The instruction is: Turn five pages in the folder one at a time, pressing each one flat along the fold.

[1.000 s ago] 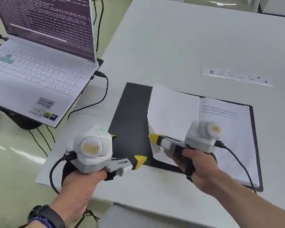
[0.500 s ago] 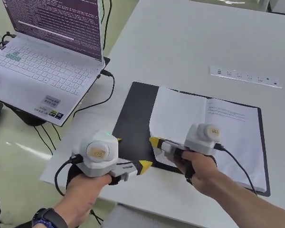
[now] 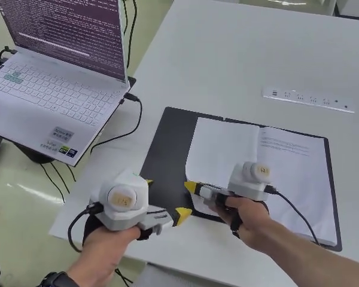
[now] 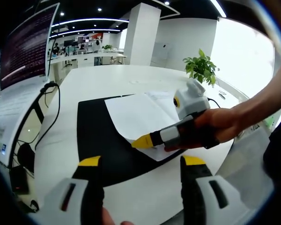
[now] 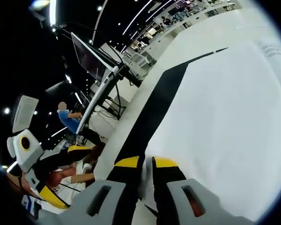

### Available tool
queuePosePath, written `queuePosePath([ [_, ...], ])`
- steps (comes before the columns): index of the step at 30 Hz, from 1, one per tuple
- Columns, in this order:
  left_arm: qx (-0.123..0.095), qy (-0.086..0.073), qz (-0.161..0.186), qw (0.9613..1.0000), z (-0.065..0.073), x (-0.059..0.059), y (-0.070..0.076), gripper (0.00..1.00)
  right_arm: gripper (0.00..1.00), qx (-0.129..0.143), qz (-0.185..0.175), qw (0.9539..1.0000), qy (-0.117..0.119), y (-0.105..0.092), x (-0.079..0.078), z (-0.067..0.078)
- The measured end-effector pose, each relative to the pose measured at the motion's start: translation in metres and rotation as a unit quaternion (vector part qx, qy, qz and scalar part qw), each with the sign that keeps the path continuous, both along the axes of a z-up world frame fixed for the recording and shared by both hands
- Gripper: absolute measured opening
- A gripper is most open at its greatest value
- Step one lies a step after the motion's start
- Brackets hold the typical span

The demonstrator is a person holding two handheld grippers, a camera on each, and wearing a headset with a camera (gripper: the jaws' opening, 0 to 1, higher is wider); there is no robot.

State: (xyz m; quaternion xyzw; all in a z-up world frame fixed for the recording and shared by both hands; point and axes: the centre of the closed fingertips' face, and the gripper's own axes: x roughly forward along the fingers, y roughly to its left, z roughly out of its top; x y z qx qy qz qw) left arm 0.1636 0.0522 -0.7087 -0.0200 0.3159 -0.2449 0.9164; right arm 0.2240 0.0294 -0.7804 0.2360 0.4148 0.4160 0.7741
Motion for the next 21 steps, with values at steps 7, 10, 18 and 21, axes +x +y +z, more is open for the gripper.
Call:
queuePosePath([
  [7,0.003,-0.001,0.002,1.0000,-0.001,0.001,0.005,0.67,0.15,0.001,0.003,1.0000,0.002,0.003,-0.005,-0.002],
  [10,0.003,0.000,0.004,1.0000,-0.002,0.002,0.007,0.67,0.21,0.011,0.009,0.9999,0.003,0.006,-0.007,0.002],
  [18,0.003,0.002,0.002,1.0000,-0.003,0.001,0.004,0.66,0.32,0.025,0.013,0.9996,0.001,0.004,-0.011,0.009],
  [21,0.005,0.001,0.000,1.0000,-0.003,0.002,0.002,0.65,0.36,0.058,0.001,0.9983,-0.005,0.002,-0.009,0.023],
])
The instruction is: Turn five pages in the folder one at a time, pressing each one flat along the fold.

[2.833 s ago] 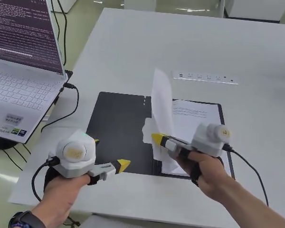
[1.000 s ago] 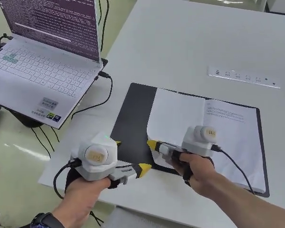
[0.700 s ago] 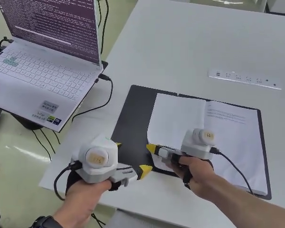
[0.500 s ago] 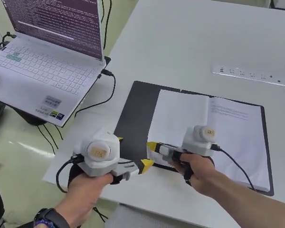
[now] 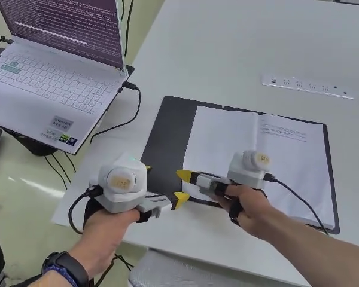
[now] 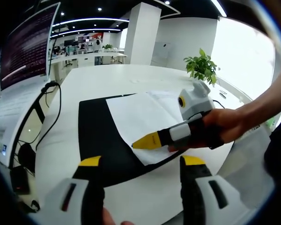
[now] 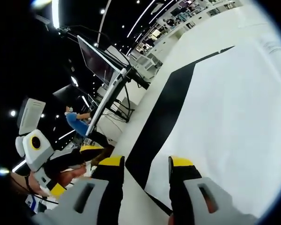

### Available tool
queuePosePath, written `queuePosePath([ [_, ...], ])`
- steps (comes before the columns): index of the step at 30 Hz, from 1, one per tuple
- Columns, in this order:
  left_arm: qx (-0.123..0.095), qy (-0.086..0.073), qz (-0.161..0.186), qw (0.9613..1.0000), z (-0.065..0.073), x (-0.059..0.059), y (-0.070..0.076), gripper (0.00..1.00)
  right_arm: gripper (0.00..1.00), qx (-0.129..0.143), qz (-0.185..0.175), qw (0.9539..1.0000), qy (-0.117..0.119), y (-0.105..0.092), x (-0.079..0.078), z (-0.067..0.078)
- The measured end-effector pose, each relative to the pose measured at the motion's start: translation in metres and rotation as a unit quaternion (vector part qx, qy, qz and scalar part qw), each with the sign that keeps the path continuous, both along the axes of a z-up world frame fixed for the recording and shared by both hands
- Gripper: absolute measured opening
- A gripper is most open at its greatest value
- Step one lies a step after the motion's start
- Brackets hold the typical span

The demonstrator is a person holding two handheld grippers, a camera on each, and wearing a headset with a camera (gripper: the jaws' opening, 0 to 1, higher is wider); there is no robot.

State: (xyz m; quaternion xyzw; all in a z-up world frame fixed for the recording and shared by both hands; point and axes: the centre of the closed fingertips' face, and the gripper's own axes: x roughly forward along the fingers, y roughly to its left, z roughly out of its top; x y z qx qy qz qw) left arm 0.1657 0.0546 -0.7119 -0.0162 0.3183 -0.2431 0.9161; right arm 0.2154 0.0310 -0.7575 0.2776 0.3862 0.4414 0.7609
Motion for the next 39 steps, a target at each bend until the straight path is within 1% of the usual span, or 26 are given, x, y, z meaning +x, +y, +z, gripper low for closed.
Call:
queuePosePath([
  [4,0.000,0.001,-0.002,1.0000,-0.002,0.004,0.000,0.62,0.34,0.001,-0.002,0.9999,-0.014,-0.011,0.001,0.009],
  [6,0.004,-0.001,-0.004,1.0000,-0.002,0.007,0.000,0.59,0.34,-0.001,-0.006,0.9997,-0.023,-0.020,0.003,0.013],
  [9,0.006,-0.002,-0.008,1.0000,-0.004,0.013,-0.002,0.53,0.33,-0.004,-0.015,0.9994,-0.032,-0.033,0.006,0.017],
  [12,-0.011,-0.001,-0.008,0.9999,-0.004,0.022,-0.007,0.40,0.31,-0.012,-0.028,0.9987,-0.039,-0.050,0.009,0.019],
  [13,-0.012,-0.001,-0.010,0.9999,-0.004,0.024,-0.009,0.37,0.31,-0.012,-0.033,0.9986,-0.040,-0.054,0.009,0.020],
  [16,-0.006,-0.001,-0.016,0.9998,-0.007,0.031,-0.014,0.30,0.31,-0.015,-0.045,0.9981,-0.040,-0.067,0.009,0.021],
  [19,-0.014,0.002,-0.015,0.9998,-0.013,0.041,-0.019,0.20,0.30,-0.018,-0.053,0.9976,-0.041,-0.080,0.007,0.021],
  [22,-0.015,0.009,-0.014,0.9998,-0.020,0.046,-0.023,0.13,0.30,-0.020,-0.057,0.9973,-0.041,-0.087,0.006,0.020],
  [23,-0.017,0.016,-0.013,0.9996,-0.024,0.047,-0.025,0.11,0.29,-0.020,-0.060,0.9972,-0.040,-0.091,0.006,0.020],
  [25,-0.020,0.026,-0.012,0.9994,-0.032,0.047,-0.029,0.05,0.29,-0.021,-0.065,0.9969,-0.039,-0.097,0.006,0.019],
  [26,-0.018,0.028,-0.013,0.9994,-0.035,0.047,-0.030,0.04,0.29,-0.021,-0.066,0.9968,-0.039,-0.098,0.006,0.019],
  [28,-0.009,0.033,-0.015,0.9993,-0.044,0.047,-0.031,0.03,0.28,-0.024,-0.068,0.9965,-0.043,-0.102,0.006,0.019],
  [31,-0.009,0.045,-0.020,0.9988,-0.053,0.044,-0.035,0.00,0.25,-0.024,-0.067,0.9964,-0.046,-0.108,0.008,0.020],
  [33,0.006,0.053,-0.021,0.9984,-0.061,0.041,-0.033,0.00,0.26,-0.026,-0.067,0.9962,-0.048,-0.111,0.010,0.019],
  [34,0.011,0.061,-0.021,0.9979,-0.067,0.039,-0.032,0.00,0.26,-0.025,-0.069,0.9961,-0.048,-0.113,0.012,0.018],
  [35,0.012,0.063,-0.021,0.9977,-0.069,0.039,-0.031,0.00,0.26,-0.025,-0.069,0.9961,-0.048,-0.114,0.014,0.017],
  [36,0.021,0.074,-0.020,0.9968,-0.078,0.034,-0.030,0.00,0.26,-0.026,-0.069,0.9961,-0.048,-0.115,0.017,0.016],
  [37,0.031,0.080,-0.026,0.9959,-0.082,0.031,-0.029,0.00,0.26,-0.027,-0.068,0.9961,-0.049,-0.116,0.018,0.016],
  [38,0.035,0.078,-0.022,0.9961,-0.082,0.028,-0.028,0.00,0.25,-0.029,-0.064,0.9961,-0.052,-0.116,0.020,0.016],
  [39,0.026,0.067,-0.021,0.9972,-0.078,0.028,-0.030,0.00,0.25,-0.030,-0.062,0.9962,-0.054,-0.116,0.021,0.017],
])
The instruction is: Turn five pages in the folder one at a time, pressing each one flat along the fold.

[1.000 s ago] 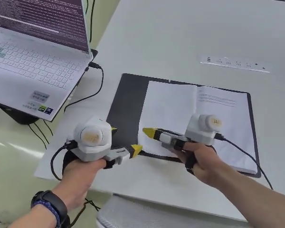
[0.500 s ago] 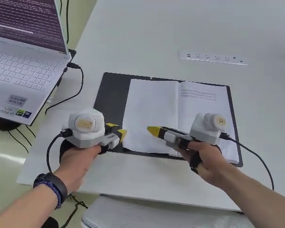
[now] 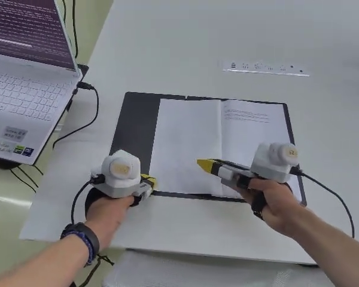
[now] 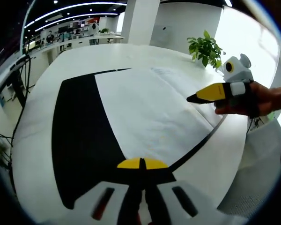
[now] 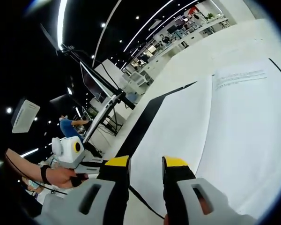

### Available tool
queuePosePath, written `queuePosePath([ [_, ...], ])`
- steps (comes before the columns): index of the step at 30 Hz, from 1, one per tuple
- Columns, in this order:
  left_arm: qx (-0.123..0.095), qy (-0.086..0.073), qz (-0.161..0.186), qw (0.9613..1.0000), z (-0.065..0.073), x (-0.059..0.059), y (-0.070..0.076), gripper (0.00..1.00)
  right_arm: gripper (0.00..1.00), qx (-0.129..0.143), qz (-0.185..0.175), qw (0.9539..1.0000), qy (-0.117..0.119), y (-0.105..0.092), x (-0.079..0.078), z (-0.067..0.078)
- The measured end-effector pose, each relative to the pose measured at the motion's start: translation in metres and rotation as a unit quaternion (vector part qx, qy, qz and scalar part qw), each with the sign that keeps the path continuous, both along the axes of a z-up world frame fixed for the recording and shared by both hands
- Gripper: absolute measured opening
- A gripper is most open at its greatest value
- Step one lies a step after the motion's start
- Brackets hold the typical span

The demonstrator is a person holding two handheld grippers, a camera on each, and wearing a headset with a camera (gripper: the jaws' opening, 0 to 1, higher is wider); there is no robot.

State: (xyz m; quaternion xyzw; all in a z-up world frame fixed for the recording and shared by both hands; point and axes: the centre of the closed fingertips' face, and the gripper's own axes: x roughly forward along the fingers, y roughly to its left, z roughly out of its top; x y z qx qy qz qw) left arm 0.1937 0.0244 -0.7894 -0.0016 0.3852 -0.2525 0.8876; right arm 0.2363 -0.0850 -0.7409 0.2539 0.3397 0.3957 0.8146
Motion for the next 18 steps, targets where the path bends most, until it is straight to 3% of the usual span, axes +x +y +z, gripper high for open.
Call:
queuePosePath([
  [7,0.002,0.000,-0.007,1.0000,0.002,0.004,0.001,0.00,0.24,-0.006,0.009,0.9999,-0.002,-0.004,0.012,-0.002],
  [11,-0.010,0.005,0.003,0.9999,0.001,0.005,0.002,0.00,0.22,-0.010,0.011,0.9999,-0.006,-0.008,0.023,-0.004],
  [18,-0.001,0.002,-0.001,1.0000,0.000,0.006,0.001,0.00,0.18,-0.012,0.003,0.9998,-0.013,-0.015,0.042,-0.005],
])
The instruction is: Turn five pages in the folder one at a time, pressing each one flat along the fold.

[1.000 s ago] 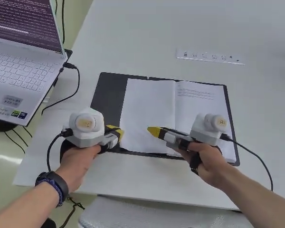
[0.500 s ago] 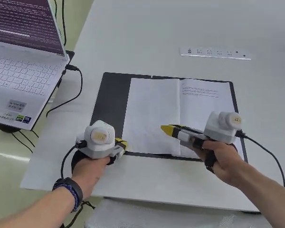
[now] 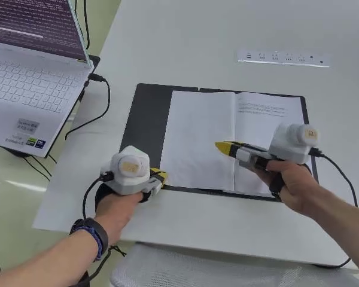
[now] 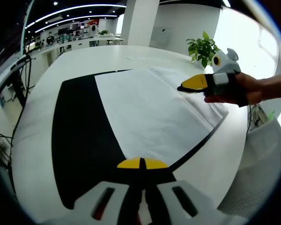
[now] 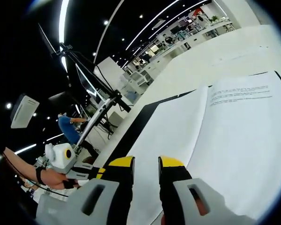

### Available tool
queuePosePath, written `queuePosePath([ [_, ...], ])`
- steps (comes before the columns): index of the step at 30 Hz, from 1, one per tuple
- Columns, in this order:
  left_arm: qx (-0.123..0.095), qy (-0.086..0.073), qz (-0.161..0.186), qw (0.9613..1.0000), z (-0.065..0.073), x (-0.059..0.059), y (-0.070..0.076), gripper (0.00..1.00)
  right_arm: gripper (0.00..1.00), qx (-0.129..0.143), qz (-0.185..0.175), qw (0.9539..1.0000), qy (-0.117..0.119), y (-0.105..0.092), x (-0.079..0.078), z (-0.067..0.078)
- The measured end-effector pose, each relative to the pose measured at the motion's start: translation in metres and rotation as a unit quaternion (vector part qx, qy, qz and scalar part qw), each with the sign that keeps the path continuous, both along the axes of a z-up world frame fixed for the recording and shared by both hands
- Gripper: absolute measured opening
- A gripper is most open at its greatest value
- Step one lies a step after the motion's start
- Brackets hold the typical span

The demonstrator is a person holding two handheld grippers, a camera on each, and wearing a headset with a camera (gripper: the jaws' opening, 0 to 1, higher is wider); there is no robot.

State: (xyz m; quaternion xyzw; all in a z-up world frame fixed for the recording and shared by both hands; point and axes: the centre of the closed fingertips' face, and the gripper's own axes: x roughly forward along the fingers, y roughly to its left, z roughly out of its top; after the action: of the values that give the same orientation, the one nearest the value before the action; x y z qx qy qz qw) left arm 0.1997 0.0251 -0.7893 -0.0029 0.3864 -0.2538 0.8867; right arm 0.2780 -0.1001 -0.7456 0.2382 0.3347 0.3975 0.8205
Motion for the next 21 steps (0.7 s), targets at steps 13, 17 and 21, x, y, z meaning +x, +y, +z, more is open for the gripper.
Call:
queuePosePath([
  [13,0.003,0.007,0.009,0.9999,-0.001,0.004,0.001,0.00,0.05,-0.006,-0.012,0.9999,0.000,0.004,0.014,0.001],
  [17,0.003,0.010,0.012,0.9999,-0.002,0.004,0.001,0.00,0.00,-0.029,-0.018,0.9994,0.001,0.001,0.014,-0.009],
  [21,0.003,0.011,0.012,0.9999,-0.002,0.003,0.001,0.00,0.00,-0.014,-0.018,0.9997,0.011,0.000,0.015,-0.012],
])
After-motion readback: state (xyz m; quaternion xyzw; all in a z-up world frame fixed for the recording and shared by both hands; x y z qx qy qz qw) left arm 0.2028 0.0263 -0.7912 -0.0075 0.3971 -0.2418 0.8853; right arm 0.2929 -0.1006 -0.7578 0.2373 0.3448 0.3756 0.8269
